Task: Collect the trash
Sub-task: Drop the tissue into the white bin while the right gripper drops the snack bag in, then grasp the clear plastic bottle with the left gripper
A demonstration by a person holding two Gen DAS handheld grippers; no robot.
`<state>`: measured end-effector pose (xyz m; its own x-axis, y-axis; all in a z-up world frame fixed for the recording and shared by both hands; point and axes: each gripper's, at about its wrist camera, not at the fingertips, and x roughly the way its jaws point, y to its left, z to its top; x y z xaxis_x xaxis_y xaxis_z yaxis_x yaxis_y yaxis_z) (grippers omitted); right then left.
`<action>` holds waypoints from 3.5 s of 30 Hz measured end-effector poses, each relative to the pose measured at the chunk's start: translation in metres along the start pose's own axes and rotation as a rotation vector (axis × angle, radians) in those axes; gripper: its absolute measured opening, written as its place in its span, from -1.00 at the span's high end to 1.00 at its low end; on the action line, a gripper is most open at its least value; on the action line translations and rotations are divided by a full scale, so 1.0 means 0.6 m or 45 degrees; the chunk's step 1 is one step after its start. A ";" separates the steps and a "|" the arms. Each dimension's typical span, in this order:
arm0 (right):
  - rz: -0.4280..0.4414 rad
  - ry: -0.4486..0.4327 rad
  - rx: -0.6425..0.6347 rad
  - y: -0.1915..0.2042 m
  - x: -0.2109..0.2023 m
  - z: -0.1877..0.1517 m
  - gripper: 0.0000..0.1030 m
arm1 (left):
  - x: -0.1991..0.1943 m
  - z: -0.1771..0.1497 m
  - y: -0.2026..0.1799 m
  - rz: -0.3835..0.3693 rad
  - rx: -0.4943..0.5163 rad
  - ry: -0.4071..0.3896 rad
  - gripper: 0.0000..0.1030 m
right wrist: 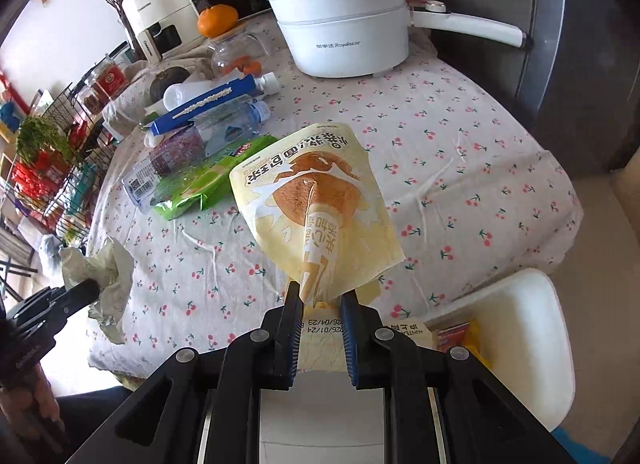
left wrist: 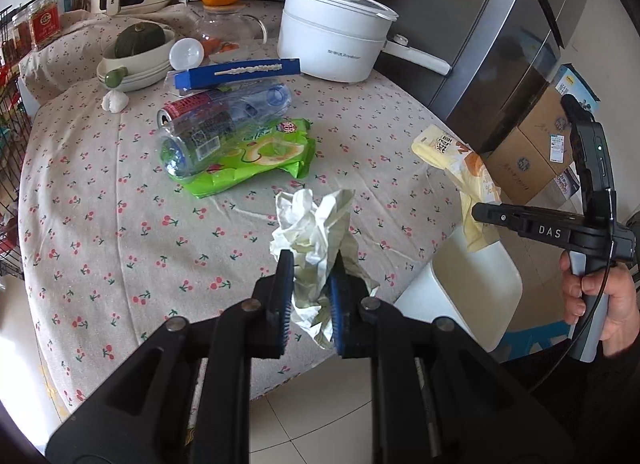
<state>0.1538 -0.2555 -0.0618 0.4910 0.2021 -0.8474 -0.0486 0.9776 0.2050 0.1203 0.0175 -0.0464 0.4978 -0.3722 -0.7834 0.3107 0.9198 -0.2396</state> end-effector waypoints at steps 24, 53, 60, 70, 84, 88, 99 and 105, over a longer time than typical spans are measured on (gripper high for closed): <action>-0.176 0.328 0.289 -0.247 0.006 -0.185 0.26 | 0.117 -0.033 -0.250 -0.190 0.329 0.132 0.65; -0.270 0.120 0.400 -0.312 -0.083 -0.149 -0.22 | 0.206 -0.032 -0.358 -0.186 0.442 0.153 -0.19; -0.252 0.091 0.373 -0.295 -0.092 -0.143 -0.26 | 0.187 -0.016 -0.324 -0.125 0.384 0.116 -0.54; -0.237 0.085 0.341 -0.262 -0.083 -0.119 -0.29 | 0.137 0.010 -0.233 0.011 0.264 0.047 -0.76; -0.180 0.075 0.138 -0.131 -0.049 -0.021 -0.53 | 0.079 0.137 -0.032 0.331 0.200 0.050 -0.85; -0.172 0.083 0.065 -0.085 -0.026 0.016 -0.53 | 0.112 0.179 0.018 0.359 0.221 0.124 -0.85; -0.101 0.136 0.042 0.000 0.047 0.079 -0.54 | 0.264 0.239 0.044 0.447 0.459 0.391 -0.67; -0.099 0.155 0.028 0.015 0.067 0.091 -0.54 | 0.300 0.235 0.054 0.475 0.483 0.473 -0.49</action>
<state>0.2206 -0.2415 -0.0672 0.3834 0.1328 -0.9140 0.0051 0.9893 0.1459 0.3343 -0.0374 -0.1142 0.3356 0.0942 -0.9373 0.4690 0.8462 0.2530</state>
